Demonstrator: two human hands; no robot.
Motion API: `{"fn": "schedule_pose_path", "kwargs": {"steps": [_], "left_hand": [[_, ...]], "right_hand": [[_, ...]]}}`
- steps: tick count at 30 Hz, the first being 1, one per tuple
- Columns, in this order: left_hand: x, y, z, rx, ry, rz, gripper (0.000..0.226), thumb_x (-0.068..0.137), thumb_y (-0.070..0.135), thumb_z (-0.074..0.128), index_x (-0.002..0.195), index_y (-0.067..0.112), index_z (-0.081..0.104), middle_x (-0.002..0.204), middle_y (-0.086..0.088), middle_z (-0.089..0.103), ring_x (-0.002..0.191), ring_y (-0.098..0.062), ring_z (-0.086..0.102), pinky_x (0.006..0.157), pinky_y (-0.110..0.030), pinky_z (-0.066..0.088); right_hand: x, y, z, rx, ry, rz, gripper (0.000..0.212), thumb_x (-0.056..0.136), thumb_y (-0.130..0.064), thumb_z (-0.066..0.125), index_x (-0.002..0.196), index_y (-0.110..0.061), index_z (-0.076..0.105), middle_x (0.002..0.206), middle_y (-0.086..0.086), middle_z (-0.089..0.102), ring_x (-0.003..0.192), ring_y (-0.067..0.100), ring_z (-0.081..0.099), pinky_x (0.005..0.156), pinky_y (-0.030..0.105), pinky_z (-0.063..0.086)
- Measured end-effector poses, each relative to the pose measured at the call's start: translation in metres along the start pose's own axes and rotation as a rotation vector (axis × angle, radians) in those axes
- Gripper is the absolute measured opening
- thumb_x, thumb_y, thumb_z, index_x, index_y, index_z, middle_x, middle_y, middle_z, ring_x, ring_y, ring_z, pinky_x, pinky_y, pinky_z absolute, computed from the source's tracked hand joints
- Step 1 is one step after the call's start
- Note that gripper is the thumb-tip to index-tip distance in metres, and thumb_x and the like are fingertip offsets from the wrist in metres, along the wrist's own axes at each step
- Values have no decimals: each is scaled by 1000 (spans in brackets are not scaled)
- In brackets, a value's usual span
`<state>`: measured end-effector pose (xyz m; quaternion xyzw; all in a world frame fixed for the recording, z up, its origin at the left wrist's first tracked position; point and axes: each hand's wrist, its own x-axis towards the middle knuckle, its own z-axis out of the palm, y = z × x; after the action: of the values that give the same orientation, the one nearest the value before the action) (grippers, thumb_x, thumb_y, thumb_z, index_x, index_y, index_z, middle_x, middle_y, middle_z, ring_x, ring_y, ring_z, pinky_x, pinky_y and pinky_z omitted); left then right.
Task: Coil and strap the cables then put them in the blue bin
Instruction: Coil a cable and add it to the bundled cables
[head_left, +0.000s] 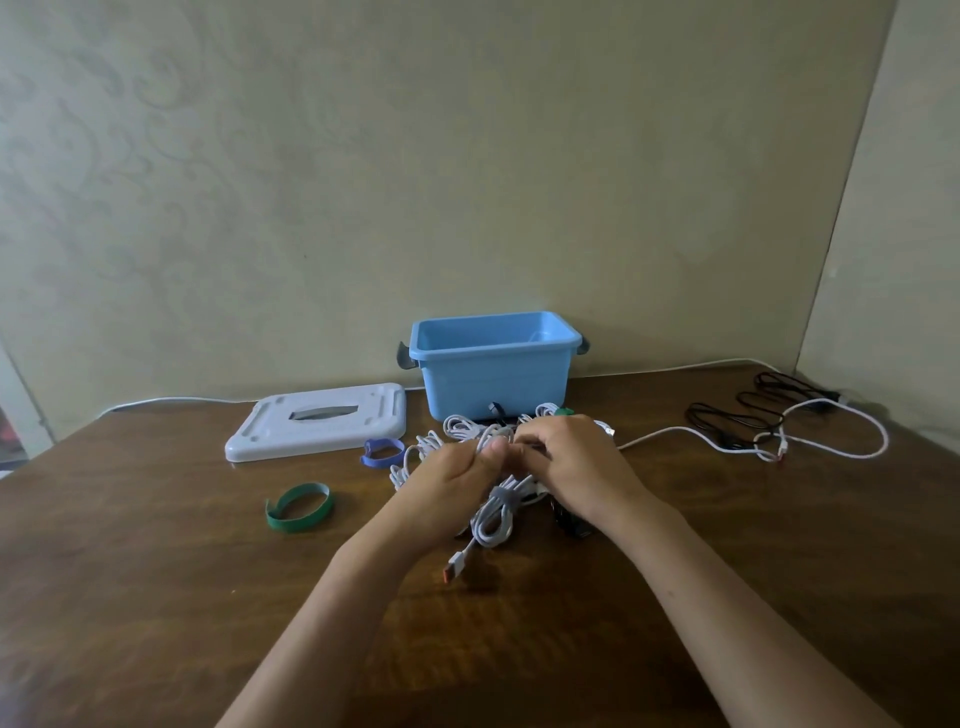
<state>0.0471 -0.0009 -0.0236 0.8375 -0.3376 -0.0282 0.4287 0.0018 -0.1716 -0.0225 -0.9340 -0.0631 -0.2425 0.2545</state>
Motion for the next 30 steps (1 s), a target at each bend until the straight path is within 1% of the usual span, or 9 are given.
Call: {"fn": "schedule_pose_path", "kwargs": {"steps": [3,6,10,14,17,20,22,24,30], "left_hand": [[-3,3,0,62,-12,23,47,104,48,31,80,25,65,68,12,60,67,-2,55,62,-22,40],[-2,1,-3,54,67,67,54,103,51,32,88,12,67,68,3,58,68,-15,54,67,-33,43],[1,-5,-6,10,194,71,61,97,61,30,87,7,59,70,-7,58,66,-18,53,64,-37,42],[0,-8,-2,54,268,56,50,103,53,26,95,15,58,72,1,59,64,-5,53,62,-26,42],[1,-8,5,43,254,55,46,107,48,25,88,19,55,77,2,63,74,-16,59,73,-40,49],[1,-5,7,-83,200,54,47,103,54,27,70,27,49,58,15,56,57,-3,50,61,-33,38],[1,-1,9,-53,180,75,43,102,51,32,69,30,48,54,19,54,53,-2,48,57,-28,34],[0,2,10,-1,206,104,38,105,42,39,70,29,48,56,15,53,54,-3,47,57,-28,34],[3,-4,-7,-66,474,2,36,102,35,49,82,8,59,67,-10,58,57,-12,47,56,-33,39]], "right_hand": [[0,3,-2,-68,-40,-6,48,97,-60,53,63,-26,55,61,-7,58,60,7,54,56,34,41],[0,-3,-6,-39,-72,25,62,91,-74,37,57,-24,47,55,-5,50,54,9,48,53,31,32],[0,-4,-17,121,-38,171,77,88,-78,20,63,-16,58,61,-3,58,58,10,54,61,30,39],[-2,-14,-11,197,-56,150,60,98,-66,31,71,-21,60,59,-13,57,59,2,52,63,30,38],[-4,-26,6,243,-87,84,47,103,-56,36,73,-26,56,64,-19,60,67,-1,55,65,27,39],[-1,-26,11,286,8,25,50,99,-62,35,78,-23,58,73,-5,65,72,8,61,69,34,49],[-1,-26,6,335,69,38,47,96,-63,34,76,-27,56,67,-17,62,68,1,59,64,22,43],[-2,-25,0,361,90,84,46,95,-63,33,73,-27,53,57,-24,54,60,-4,53,58,14,36],[-2,-17,-10,248,62,158,51,103,-57,34,76,-22,59,53,-10,48,53,3,48,56,24,36]]}}
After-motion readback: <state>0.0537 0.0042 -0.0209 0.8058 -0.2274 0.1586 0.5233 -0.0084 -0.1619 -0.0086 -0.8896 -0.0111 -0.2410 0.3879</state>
